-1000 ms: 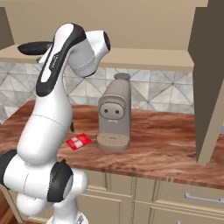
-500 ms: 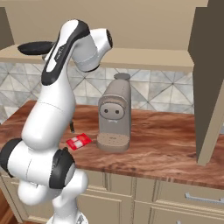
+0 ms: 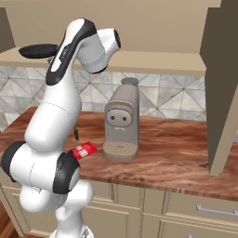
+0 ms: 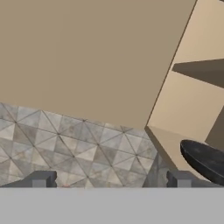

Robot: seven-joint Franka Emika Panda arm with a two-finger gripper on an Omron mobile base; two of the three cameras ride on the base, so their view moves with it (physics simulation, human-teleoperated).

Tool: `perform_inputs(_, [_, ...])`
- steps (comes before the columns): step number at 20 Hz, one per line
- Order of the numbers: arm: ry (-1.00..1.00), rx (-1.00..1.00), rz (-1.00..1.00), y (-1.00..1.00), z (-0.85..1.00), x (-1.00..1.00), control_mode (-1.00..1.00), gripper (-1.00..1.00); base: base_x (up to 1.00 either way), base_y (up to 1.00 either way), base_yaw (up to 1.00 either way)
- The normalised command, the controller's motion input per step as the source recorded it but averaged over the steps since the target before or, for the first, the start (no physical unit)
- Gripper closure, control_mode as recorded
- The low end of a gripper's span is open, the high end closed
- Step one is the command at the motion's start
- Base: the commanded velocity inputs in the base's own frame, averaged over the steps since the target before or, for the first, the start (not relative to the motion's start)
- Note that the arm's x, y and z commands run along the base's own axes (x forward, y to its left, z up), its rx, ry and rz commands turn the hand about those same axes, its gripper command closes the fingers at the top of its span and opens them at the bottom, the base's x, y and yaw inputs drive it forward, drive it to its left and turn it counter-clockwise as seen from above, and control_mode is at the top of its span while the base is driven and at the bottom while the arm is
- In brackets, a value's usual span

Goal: Pick the pan from the cabinet and place it on the stove. Then turn on the stove burner for the pan.

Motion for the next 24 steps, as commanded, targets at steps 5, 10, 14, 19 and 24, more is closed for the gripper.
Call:
perform_inputs(5, [0.0, -0.04, 0.0, 0.0, -0.1, 0.14, -1.0, -1.0, 0.0, 0.0, 0.0])
perform_inputs(10, [0.0, -0.04, 0.0, 0.0, -0.23, 0.16, -1.0, -1.0, 0.0, 0.0, 0.0])
perform_inputs(14, [0.0, -0.01, 0.0, 0.0, -0.18, 0.14, -1.0, -1.0, 0.0, 0.0, 0.0])
perform_inputs(19, [0.0, 0.0, 0.0, 0.0, -0.08, 0.22, -1.0, -1.0, 0.0, 0.0, 0.0])
perform_inputs(24, [0.0, 0.0, 0.0, 0.0, -0.04, 0.31, -1.0, -1.0, 0.0, 0.0, 0.0])
